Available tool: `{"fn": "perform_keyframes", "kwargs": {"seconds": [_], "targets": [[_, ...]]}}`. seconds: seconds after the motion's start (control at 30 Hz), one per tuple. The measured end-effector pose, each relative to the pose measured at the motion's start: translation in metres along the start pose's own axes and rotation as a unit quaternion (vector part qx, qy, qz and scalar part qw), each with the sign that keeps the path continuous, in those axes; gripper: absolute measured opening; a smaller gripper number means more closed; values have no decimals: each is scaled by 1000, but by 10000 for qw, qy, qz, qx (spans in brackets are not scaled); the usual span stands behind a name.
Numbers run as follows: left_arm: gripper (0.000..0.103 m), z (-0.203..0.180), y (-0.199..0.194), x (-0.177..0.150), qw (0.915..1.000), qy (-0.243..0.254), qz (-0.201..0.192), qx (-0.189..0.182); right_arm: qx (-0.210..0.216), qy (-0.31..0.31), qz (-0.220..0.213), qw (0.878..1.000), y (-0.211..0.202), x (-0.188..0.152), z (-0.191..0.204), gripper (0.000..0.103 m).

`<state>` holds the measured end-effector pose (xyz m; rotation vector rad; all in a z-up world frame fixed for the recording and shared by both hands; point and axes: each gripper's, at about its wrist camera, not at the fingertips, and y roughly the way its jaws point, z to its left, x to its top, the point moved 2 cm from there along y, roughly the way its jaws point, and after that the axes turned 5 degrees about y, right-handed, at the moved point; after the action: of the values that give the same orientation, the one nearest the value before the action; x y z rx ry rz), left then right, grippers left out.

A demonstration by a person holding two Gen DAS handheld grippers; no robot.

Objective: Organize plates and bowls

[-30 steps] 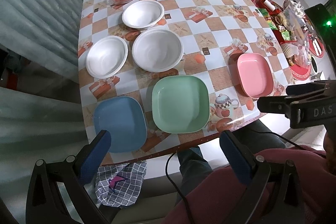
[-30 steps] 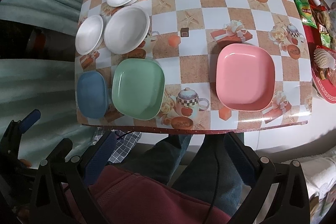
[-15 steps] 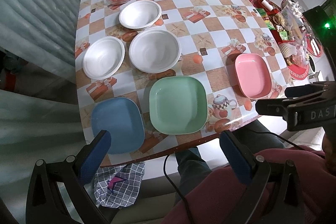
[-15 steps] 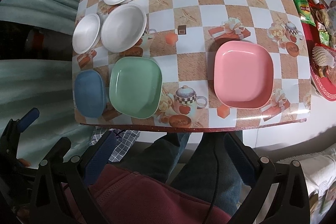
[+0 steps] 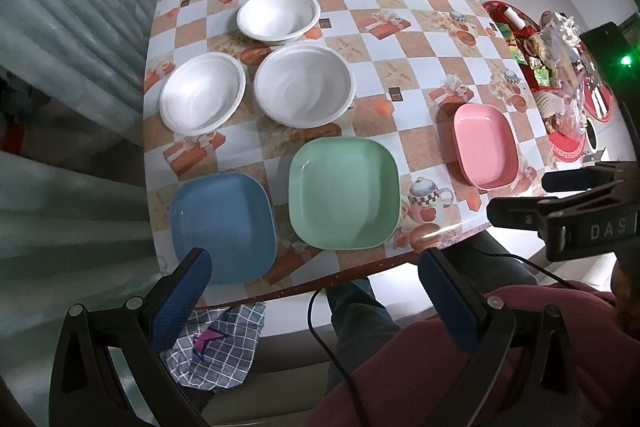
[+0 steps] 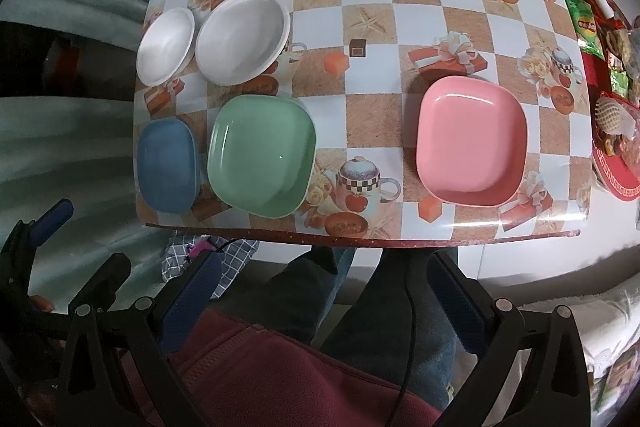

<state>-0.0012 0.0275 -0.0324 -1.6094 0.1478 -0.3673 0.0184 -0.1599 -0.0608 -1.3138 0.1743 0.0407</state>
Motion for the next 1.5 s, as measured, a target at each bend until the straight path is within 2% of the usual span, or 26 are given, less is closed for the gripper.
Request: {"fn": "perform_keyframes", "kwargs": {"seconds": [0.13,0.17,0.23,0.37,0.57,0.8,1.03,1.27,1.5], "targets": [[103,9,2,-3,9999,-129,-24,-100,-184,-73,-79,9998,3,2,3,103],[103,12,3,-4,9997,-167,-45,-144,34,-76,112,9999,4,1,5,103],[103,18,4,-6,9997,-229,-47,-99,14,-70,179,9998,4,2,6,103],[103,34,11,-11,9992,-357,181,71,-60,-16,229,9997,11,4,6,103],[103,55,30,-17,9979,-530,369,108,-225,112,424,9988,29,6,1,103],[103,51,55,-9,9986,-126,396,326,-234,324,629,9972,61,6,-5,103],[103,37,102,9,9978,221,594,204,-437,628,496,9958,112,8,-15,103],[103,26,136,17,9928,765,684,616,-369,1094,401,9925,151,16,-22,103],[103,25,154,23,9903,899,694,796,-535,1203,457,9902,180,16,-23,103]]}}
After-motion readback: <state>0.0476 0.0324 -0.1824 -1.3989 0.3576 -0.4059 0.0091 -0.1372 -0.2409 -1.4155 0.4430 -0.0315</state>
